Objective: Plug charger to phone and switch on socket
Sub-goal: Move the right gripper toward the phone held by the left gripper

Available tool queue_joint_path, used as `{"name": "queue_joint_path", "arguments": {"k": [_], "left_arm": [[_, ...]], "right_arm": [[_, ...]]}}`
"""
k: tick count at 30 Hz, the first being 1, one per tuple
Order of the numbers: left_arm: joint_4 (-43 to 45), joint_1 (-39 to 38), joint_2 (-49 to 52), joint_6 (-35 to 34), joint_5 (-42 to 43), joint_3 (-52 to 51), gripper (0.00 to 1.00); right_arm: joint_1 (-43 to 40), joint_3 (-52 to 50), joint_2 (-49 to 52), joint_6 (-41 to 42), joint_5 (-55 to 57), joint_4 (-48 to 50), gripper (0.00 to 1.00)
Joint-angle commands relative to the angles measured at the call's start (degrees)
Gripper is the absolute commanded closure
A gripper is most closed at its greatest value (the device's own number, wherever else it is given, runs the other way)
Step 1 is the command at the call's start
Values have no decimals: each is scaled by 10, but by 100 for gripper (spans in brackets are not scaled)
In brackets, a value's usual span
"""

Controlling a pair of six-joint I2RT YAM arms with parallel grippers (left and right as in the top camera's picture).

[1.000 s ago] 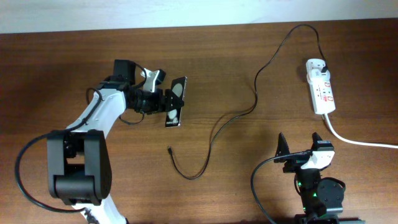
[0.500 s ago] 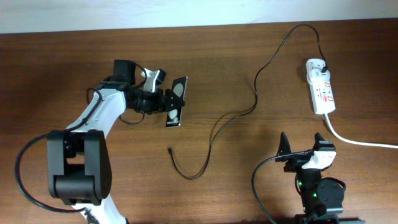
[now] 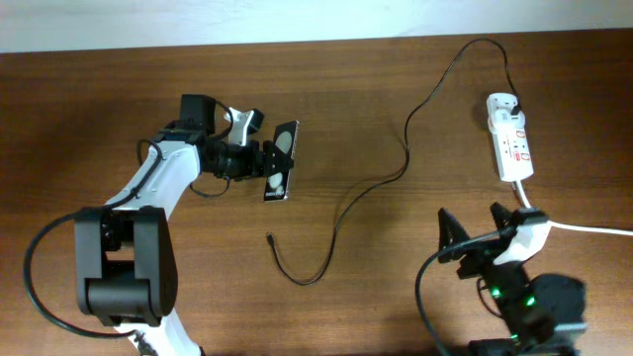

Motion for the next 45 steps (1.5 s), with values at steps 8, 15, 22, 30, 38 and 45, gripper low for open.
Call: {"name": "queue_joint_path", "arguments": {"k": [8,15,22,30,38,45], "left_arm": [[3,0,-19,13,24,0,29],[3,0,-19,13,24,0,29],[3,0,-19,13,24,0,29],[3,0,-19,13,24,0,28],[3,0,-19,7,24,0,28],[3,1,-19,0,41,0,28]], "right_arm": [[3,437,406,6,-228,-289,1],[43,435,594,6,-296,-305,9],[150,435,769,42,-287,-200,11],[268,435,899,123,-255,10,11],[318,435,939,186,-186,108,35],[320,435,939,197,-186,132,63]]}}
